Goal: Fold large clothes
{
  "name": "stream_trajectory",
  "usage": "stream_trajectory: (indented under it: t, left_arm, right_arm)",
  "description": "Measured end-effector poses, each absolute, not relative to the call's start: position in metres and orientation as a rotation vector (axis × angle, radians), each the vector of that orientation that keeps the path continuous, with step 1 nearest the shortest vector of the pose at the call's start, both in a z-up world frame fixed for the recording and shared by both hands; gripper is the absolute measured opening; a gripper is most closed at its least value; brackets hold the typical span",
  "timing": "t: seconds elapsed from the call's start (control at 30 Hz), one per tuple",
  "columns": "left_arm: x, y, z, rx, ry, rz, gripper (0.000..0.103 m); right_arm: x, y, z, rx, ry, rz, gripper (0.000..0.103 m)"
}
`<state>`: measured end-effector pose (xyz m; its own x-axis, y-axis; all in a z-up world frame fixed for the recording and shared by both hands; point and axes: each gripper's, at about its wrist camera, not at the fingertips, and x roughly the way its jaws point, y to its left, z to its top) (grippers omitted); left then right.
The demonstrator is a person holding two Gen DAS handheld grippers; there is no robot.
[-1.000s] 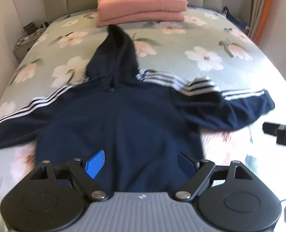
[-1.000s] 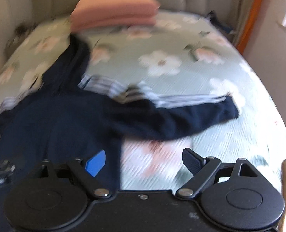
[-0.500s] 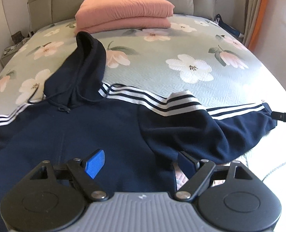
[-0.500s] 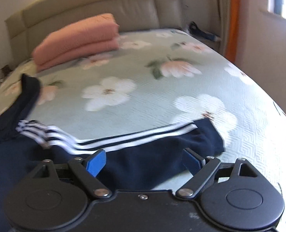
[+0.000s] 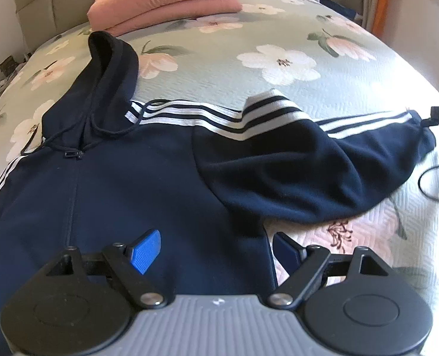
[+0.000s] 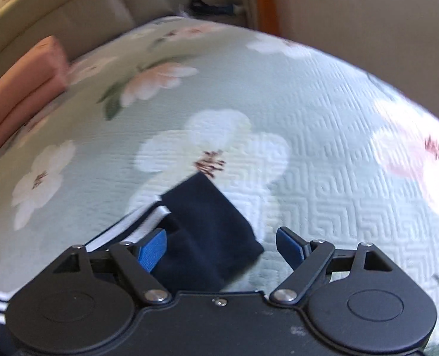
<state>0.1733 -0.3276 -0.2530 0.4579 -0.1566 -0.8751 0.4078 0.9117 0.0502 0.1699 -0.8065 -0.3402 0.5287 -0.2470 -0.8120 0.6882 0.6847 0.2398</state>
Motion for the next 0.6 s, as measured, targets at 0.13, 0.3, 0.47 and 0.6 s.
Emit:
stream_trajectory:
  t: [0.13, 0.3, 0.47, 0.6]
  left_arm:
    - [0.175, -0.327, -0.258, 0.286, 1.035, -0.342, 0.085]
    - [0.175, -0.317, -0.262, 0.292, 1.04, -0.311, 0.085]
    - [0.17, -0.298, -0.258, 0.292, 1.037, -0.278, 0.085]
    - [0.167, -0.276, -0.248, 0.275, 1.026, -0.24, 0.085]
  right_arm:
    - [0.173, -0.812, -0.355, 0.706, 0.82, -0.599, 0.099]
    - [0.185, -0.791, -0.354, 0.623, 0.799, -0.585, 0.03]
    - [0.178, -0.768, -0.317, 0.507, 0.715, -0.581, 0.019]
    - [0.155, -0.766, -0.271, 0.377, 0.609, -0.705, 0.019]
